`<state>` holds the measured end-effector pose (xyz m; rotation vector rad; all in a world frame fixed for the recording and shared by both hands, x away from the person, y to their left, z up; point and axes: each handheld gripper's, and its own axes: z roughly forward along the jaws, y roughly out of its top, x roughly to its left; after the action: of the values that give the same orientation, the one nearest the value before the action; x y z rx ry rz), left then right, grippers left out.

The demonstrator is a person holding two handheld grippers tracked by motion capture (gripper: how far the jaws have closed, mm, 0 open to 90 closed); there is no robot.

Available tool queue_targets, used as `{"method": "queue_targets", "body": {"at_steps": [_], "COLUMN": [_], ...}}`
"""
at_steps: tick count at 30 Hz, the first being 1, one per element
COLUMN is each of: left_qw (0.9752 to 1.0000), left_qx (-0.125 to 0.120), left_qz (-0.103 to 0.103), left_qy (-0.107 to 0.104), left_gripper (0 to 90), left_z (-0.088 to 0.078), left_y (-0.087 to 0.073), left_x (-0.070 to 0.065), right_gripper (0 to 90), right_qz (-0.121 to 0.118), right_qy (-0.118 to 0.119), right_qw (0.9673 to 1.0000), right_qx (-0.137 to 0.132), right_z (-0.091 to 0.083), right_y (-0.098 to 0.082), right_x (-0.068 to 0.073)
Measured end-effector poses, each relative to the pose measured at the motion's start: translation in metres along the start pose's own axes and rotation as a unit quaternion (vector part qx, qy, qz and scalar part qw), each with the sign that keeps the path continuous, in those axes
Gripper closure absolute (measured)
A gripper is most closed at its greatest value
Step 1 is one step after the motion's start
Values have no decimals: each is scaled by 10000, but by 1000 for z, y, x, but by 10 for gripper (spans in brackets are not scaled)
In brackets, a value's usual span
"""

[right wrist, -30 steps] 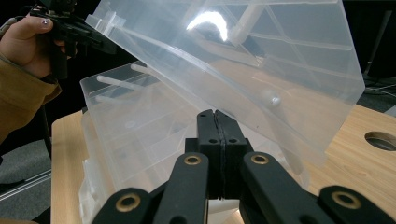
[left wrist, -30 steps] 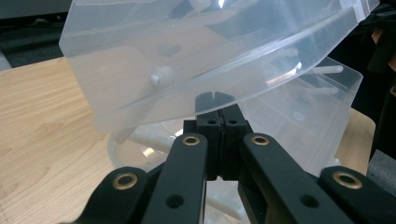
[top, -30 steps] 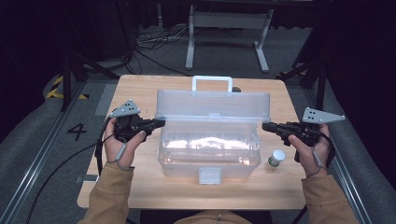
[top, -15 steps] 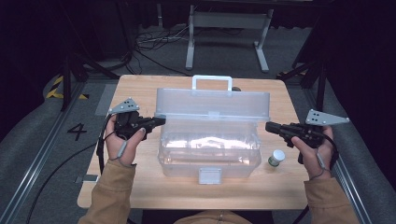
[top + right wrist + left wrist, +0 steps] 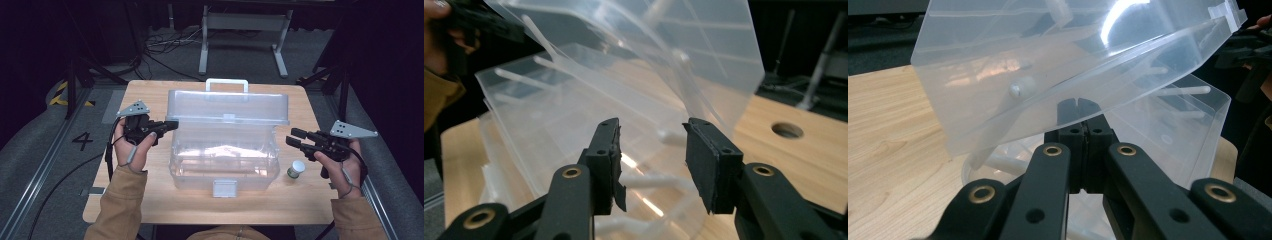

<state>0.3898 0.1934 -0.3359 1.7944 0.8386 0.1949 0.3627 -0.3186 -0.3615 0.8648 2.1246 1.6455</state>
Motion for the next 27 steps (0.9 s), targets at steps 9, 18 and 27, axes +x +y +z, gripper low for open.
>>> {"method": "queue_targets", "body": {"at_steps": [9, 18, 27], "left_qw": [10000, 10000, 10000], "left_qx": [-28, -69, -74], "left_qz": [16, 36, 48], "left_qy": [-13, 11, -17], "left_gripper": [900, 900, 900], "left_z": [1, 3, 5], "left_y": [4, 8, 13], "left_x": [2, 5, 8], "right_gripper": [399, 388, 519], "right_qz": [-238, -220, -195], "right_qy": [-592, -1088, -1025], "right_qw": [9979, 9938, 9945], "right_qx": [147, -12, -135], "right_z": [1, 3, 12], "right_y": [-5, -5, 1], "right_x": [-5, 0, 9]}}
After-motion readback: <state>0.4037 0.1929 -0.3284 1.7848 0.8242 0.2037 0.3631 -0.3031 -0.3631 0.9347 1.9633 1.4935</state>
